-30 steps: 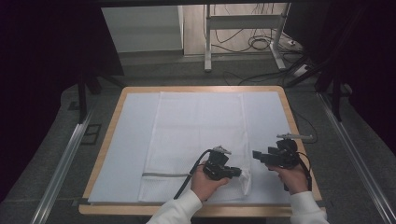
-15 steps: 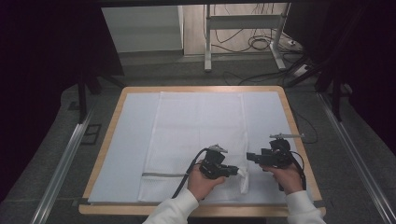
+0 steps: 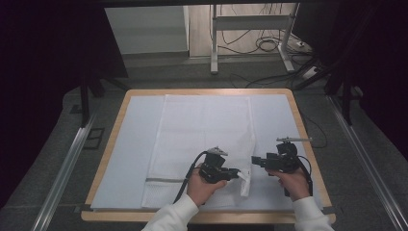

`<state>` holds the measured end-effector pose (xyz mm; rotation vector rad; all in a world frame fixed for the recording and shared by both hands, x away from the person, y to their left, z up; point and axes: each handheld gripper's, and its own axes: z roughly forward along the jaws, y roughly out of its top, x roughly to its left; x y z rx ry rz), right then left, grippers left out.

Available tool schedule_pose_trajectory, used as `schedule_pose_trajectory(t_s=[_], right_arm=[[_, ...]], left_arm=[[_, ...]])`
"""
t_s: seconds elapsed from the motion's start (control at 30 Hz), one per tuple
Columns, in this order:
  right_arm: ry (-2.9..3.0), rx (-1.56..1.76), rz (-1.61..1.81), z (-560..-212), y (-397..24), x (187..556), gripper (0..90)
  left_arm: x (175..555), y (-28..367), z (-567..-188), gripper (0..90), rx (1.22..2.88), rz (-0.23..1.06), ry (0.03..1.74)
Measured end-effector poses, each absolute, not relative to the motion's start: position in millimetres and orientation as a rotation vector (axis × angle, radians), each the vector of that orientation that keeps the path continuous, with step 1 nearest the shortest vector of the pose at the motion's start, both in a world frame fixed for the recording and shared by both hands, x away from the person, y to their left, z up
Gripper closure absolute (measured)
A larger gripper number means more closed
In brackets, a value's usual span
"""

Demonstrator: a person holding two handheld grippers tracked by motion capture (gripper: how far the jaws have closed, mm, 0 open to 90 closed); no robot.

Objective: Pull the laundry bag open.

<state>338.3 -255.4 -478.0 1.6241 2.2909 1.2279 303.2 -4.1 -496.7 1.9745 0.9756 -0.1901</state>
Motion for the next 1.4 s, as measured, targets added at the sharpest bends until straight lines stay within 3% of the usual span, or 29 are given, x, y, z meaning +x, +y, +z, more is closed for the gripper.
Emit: schedule_pose_trajectory(t_s=[0.6, 1.03, 1.23, 1.4], right_arm=[[2.4, 1.658, 1.196, -495.9, -223.0, 343.1, 29.1], [2.468, 1.672, 1.181, -505.5, -215.0, 344.8, 41.5], [2.516, 1.649, 1.193, -507.7, -214.4, 345.3, 56.2], [2.549, 1.605, 1.191, -507.5, -213.8, 344.3, 76.9]], left_arm=[[300.6, -7.8, -498.1, 86.5, 1.983, -0.193, 0.963], [299.6, -9.8, -499.1, 86.5, 1.991, -0.191, 0.957], [299.0, -10.9, -500.0, 86.5, 1.991, -0.191, 0.958], [298.1, -12.9, -502.0, 86.5, 2.005, -0.185, 0.952]])
